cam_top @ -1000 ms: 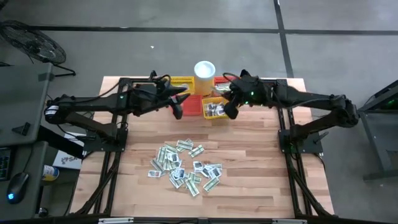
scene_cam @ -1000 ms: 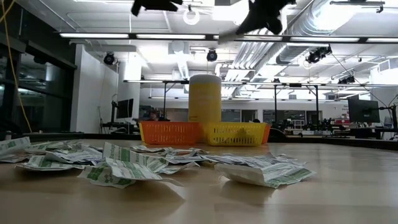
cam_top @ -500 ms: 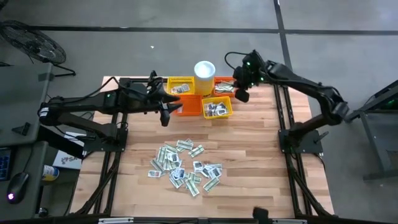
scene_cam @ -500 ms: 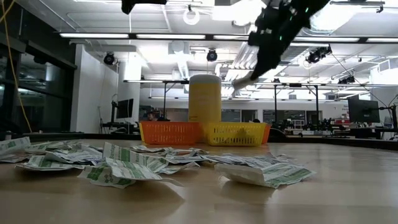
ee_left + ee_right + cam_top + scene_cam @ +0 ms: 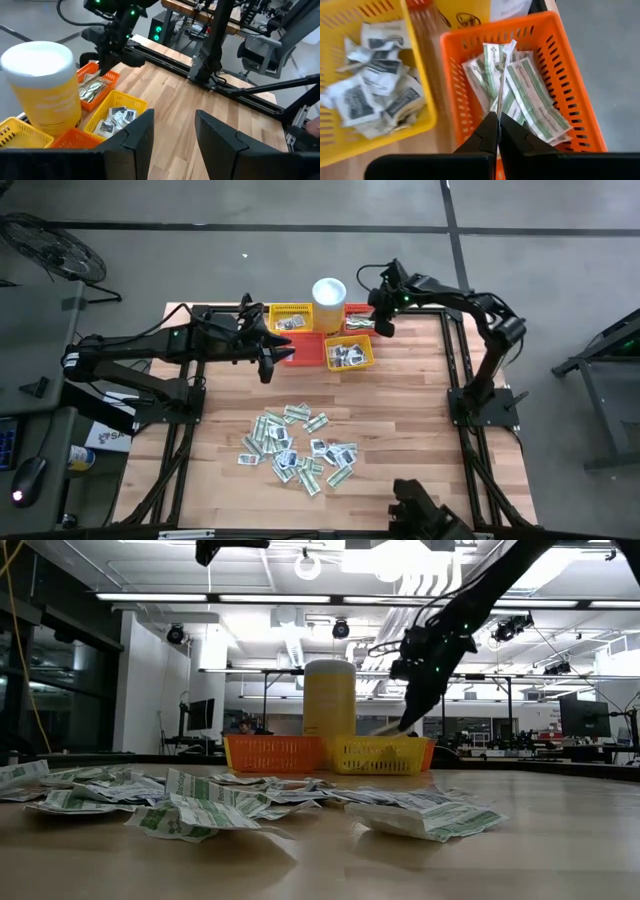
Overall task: Pick & Place First Aid Supplies
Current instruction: Put the green bandage pack into the top orange basket
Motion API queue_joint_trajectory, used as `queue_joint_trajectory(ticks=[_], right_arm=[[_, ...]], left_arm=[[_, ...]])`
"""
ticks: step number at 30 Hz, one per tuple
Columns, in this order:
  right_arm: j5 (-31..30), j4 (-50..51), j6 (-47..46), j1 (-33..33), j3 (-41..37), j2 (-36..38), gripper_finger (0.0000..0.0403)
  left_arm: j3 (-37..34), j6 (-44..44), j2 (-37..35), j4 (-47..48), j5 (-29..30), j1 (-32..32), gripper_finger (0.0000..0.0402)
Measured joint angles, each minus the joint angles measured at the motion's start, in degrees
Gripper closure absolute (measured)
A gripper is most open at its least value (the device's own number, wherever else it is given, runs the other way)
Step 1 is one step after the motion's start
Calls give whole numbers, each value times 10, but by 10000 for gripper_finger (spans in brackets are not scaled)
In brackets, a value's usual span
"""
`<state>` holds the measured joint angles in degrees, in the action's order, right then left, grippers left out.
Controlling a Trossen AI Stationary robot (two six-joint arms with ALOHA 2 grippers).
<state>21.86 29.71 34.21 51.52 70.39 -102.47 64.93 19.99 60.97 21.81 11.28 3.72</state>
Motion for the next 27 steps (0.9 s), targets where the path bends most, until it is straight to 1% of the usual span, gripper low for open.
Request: queue_joint_trajectory(ticks=[8, 10, 12, 14, 17, 22, 25, 27], right_arm=[[-11, -44, 24, 3, 0, -13, 403], [-19, -45, 24, 2, 0, -13, 402], [-19, -38, 44, 2, 0, -13, 401], [-23, -34, 55, -2, 0, -13, 392], [-43, -34, 51, -7, 0, -13, 362], [-69, -25, 30, -19, 0, -13, 284], [-85, -14, 14, -28, 0, -11, 245], [-100, -8, 6, -34, 0, -1, 227]], left_arm=[[0, 27, 0, 20, 2, 0, 259], [0, 28, 0, 22, 2, 0, 259], [0, 28, 0, 24, 3, 0, 259], [0, 28, 0, 24, 4, 0, 259], [0, 28, 0, 24, 4, 0, 259], [0, 31, 0, 28, -6, 0, 259], [0, 43, 0, 47, -16, 0, 259], [0, 49, 0, 67, -17, 0, 259]])
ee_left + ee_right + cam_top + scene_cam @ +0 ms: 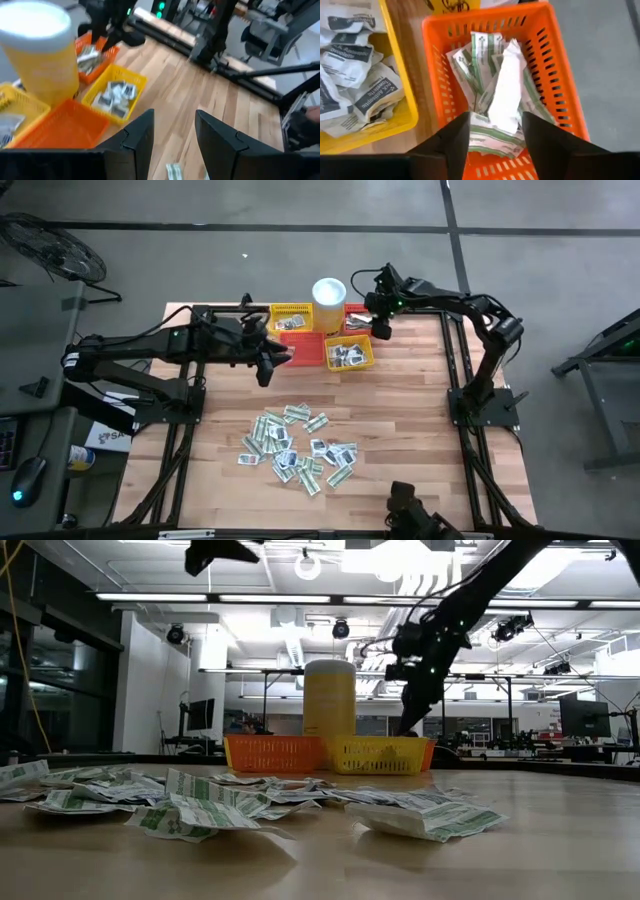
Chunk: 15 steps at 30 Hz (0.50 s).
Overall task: Pick & Place First Aid Supplies
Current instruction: Put the green bandage pack into the top orange basket
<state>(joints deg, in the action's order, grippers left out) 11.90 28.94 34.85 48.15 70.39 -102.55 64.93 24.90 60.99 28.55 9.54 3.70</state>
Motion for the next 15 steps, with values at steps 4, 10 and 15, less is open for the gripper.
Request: queue_joint_trajectory(ticks=[4, 10, 15], right_arm=[[-39, 10, -3, -15, 0, 38, 214], [-85, 39, -65, -37, 0, 114, 213], [-85, 98, -134, -53, 0, 177, 213]], left_arm=[[0, 24, 0, 52, 4, 0, 259], [-39, 97, 0, 125, 13, 0, 259], [-125, 166, 0, 133, -40, 0, 259]])
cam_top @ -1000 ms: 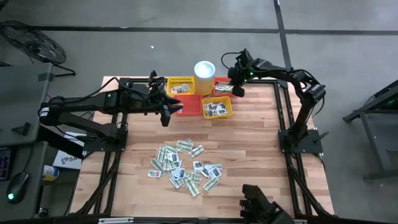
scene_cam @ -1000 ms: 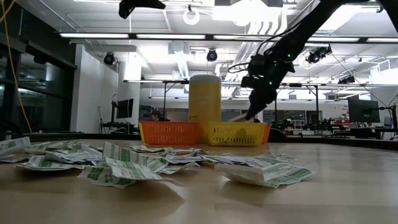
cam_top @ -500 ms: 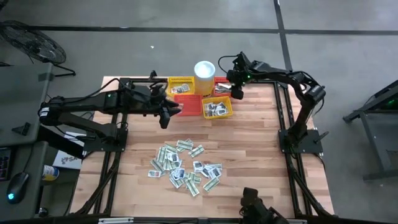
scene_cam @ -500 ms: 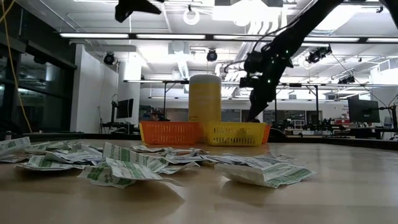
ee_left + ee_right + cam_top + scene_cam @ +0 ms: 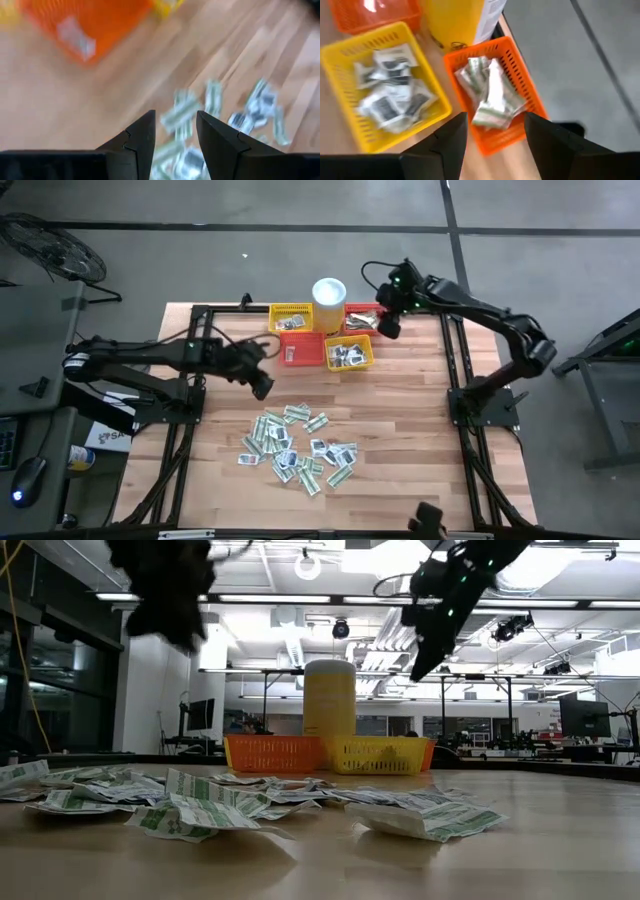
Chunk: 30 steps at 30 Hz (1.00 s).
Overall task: Pick & Place First Aid Supplies
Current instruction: Put the green bandage pack into the top orange basket
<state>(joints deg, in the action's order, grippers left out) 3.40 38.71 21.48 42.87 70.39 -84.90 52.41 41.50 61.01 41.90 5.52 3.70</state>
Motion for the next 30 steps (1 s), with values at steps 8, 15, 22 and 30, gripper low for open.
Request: queue_joint_trajectory(ticks=[8, 15, 22, 30], right_arm=[[0, 101, -109, -30, 0, 70, 213], [-2, 145, -150, -63, 0, 82, 213], [-15, 152, -174, -87, 0, 82, 213], [-17, 151, -206, -102, 0, 82, 213]], left_arm=[[-141, 161, -3, -34, -71, 0, 259], [-235, 199, -4, -129, -145, 0, 259], [-298, 220, -4, -184, -185, 0, 259], [-393, 259, -5, -366, -239, 1, 259]])
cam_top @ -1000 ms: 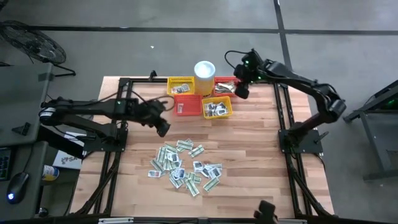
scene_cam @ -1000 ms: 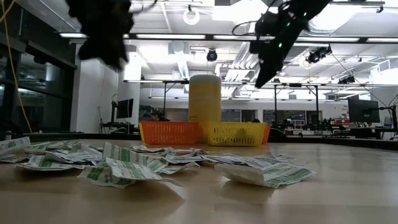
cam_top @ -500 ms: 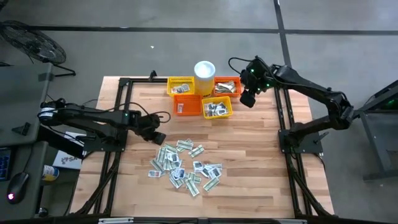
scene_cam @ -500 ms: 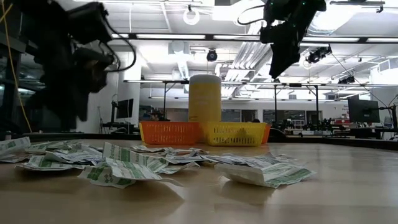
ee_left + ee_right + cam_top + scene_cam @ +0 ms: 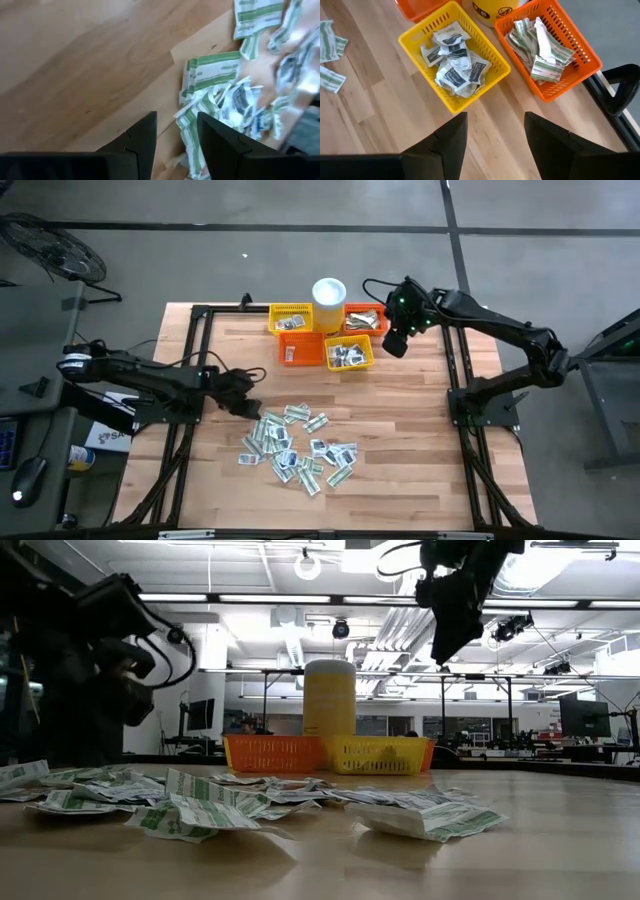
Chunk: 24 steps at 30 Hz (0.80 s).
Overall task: Pick & Place First Aid Supplies
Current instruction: Put the green bandage pack into the top orange basket
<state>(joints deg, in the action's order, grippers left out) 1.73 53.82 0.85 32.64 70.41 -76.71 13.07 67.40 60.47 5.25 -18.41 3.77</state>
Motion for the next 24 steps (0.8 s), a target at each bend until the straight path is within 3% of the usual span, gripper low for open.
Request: queue_joint_trajectory(ticks=[5, 14, 18, 24], right_arm=[[-1, 0, -9, -11, 0, 0, 213], [-10, 2, -24, -17, 0, 0, 213], [-18, 2, -24, -17, 0, 0, 213], [-18, 2, -24, -17, 0, 0, 213]], left_arm=[[-46, 14, -1, -84, -15, 0, 259], [-52, 15, 0, -98, -17, 0, 265], [-52, 15, 1, -94, -15, 0, 301], [-53, 8, 2, -91, -13, -1, 387]])
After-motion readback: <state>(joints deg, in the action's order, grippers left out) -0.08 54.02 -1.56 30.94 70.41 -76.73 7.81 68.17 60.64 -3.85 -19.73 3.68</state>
